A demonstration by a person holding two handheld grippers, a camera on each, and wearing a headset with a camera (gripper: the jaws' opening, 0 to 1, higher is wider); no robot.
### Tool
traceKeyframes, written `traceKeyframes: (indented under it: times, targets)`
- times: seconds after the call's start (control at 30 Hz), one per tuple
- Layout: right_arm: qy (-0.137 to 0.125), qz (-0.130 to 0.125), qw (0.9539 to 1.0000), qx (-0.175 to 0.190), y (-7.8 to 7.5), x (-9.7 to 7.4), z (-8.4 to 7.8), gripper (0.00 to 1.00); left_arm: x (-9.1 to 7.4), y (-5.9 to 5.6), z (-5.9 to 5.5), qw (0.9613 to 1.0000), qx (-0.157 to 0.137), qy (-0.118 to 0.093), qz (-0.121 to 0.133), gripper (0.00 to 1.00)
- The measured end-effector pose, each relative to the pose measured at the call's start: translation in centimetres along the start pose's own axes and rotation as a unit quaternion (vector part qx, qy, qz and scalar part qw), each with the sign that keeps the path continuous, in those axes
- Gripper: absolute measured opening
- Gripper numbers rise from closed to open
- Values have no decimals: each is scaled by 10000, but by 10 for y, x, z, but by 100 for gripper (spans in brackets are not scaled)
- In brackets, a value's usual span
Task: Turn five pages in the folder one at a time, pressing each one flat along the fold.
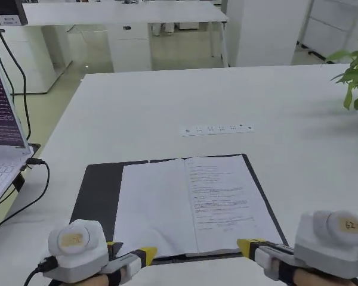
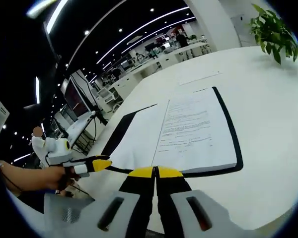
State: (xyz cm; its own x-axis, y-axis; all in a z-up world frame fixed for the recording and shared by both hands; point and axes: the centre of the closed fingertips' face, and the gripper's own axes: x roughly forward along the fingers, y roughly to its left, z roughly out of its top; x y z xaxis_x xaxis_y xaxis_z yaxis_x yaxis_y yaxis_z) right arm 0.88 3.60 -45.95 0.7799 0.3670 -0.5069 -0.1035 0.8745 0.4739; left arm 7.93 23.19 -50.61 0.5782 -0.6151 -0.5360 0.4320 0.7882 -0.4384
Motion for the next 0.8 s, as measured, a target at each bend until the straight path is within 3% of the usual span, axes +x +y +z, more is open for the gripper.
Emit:
traceKeyframes:
  times: [0.03,0.17,0.33,0.53,0.63,0.8]
  targets:
    - [-66,-48,10000,6,-4,-4,4,0,-5,-5,4,9996,-231,-72,-109,49]
    - [-200,-185,9996,-42,-13,-15,14,1,-23,-20,15,9977,-564,-250,-282,49]
    - [-288,-341,9988,-187,-20,-25,23,12,-40,-37,20,9949,-852,-325,-435,54]
    - [-369,-440,9977,-359,-24,-31,28,25,-54,-43,22,9957,-745,-460,-319,66]
    - [-386,-474,9969,-486,-25,-32,27,34,-59,-41,21,9974,-579,-404,-159,77]
    - [-462,-516,9949,-731,-26,-34,28,51,-67,-38,22,9991,23,-406,126,88]
